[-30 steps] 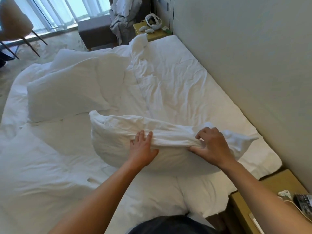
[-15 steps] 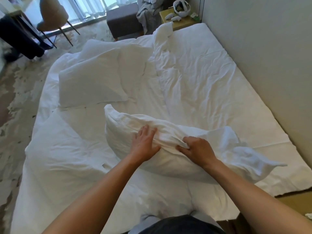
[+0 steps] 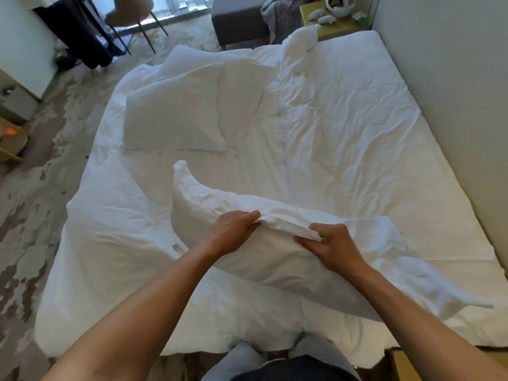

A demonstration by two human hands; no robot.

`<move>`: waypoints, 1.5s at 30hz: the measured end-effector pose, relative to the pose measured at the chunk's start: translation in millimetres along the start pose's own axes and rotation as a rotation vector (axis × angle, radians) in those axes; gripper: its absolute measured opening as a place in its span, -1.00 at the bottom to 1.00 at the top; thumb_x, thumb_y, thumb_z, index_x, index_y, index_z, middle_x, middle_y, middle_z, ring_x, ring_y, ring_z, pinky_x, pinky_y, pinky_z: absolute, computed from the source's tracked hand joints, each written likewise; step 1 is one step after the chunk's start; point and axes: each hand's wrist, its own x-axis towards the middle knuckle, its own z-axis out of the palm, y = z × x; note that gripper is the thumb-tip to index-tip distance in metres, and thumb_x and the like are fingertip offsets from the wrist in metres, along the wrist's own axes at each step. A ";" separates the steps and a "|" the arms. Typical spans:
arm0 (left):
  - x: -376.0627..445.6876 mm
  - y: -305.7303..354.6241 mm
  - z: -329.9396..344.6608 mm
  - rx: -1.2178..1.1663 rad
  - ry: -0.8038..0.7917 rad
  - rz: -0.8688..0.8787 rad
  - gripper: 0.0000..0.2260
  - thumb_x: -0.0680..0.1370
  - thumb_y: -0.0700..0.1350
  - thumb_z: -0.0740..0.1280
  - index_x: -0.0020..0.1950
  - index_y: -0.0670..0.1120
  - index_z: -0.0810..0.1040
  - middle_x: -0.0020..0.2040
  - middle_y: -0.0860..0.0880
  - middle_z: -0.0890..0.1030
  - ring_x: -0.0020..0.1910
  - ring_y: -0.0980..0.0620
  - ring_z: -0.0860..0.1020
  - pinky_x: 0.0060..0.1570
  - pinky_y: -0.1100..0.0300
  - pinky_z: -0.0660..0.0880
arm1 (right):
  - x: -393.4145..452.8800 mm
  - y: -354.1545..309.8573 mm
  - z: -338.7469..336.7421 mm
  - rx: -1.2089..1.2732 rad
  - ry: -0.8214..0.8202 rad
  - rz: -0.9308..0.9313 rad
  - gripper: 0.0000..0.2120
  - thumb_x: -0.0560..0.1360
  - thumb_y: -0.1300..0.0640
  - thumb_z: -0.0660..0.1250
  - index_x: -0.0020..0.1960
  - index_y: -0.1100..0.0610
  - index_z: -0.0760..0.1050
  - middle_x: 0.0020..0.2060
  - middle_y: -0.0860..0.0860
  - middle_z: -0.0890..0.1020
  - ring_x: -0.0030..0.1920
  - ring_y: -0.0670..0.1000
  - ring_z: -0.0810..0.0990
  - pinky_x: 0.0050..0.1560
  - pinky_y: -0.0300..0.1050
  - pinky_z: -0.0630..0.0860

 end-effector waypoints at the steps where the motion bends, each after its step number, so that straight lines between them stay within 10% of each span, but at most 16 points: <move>1: -10.3 -0.8 -1.1 -0.029 0.007 -0.009 -0.79 0.70 0.03 0.16 -0.08 -0.03 0.36 -0.24 -0.01 0.57 -0.25 -0.10 0.51 -0.24 -0.03 0.45 | -2.5 -4.2 1.6 0.012 -0.008 -0.004 -0.54 0.52 -0.09 0.53 -0.39 0.03 0.38 -0.51 -0.05 0.44 -0.46 -0.16 0.36 -0.37 -0.21 0.28; 13: -130.9 -51.3 -44.5 -0.079 0.221 -0.043 -0.78 0.64 0.07 0.25 -0.14 0.02 0.33 -0.35 0.10 0.40 -0.34 -0.06 0.40 -0.34 0.05 0.40 | -6.0 -100.4 33.6 0.060 -0.148 -0.036 -0.58 0.48 -0.15 0.53 -0.36 0.12 0.54 -0.50 -0.04 0.52 -0.43 -0.19 0.44 -0.36 -0.25 0.34; 20: -165.8 -79.2 6.3 -0.154 0.109 -0.223 -0.73 0.67 0.04 0.25 -0.15 -0.08 0.48 -0.22 -0.01 0.57 -0.21 -0.11 0.53 -0.25 0.05 0.42 | -24.3 -98.1 91.3 -0.446 -0.155 0.084 -0.61 0.51 -0.30 0.40 -0.22 0.01 0.55 -0.32 -0.07 0.62 -0.23 -0.01 0.61 -0.13 0.03 0.58; 26: -173.1 -89.9 6.7 -0.214 0.220 -0.263 -0.81 0.62 -0.01 0.33 -0.11 -0.09 0.54 -0.20 0.02 0.49 -0.19 -0.02 0.46 -0.26 0.09 0.39 | -50.2 -84.6 70.0 -0.645 0.024 0.069 -0.54 0.44 -0.48 0.30 -0.21 -0.09 0.39 -0.32 -0.14 0.48 -0.30 -0.06 0.48 -0.35 -0.16 0.27; 45: -164.9 -112.8 -26.4 -0.085 0.265 -0.322 -0.81 0.62 -0.13 0.31 0.01 -0.11 0.72 -0.10 -0.04 0.66 -0.02 -0.07 0.53 -0.08 0.04 0.54 | -39.2 -103.9 39.9 -0.786 0.328 0.063 -0.89 0.49 0.01 0.57 -0.11 0.04 0.75 -0.20 0.00 0.65 -0.13 0.15 0.60 -0.05 0.01 0.32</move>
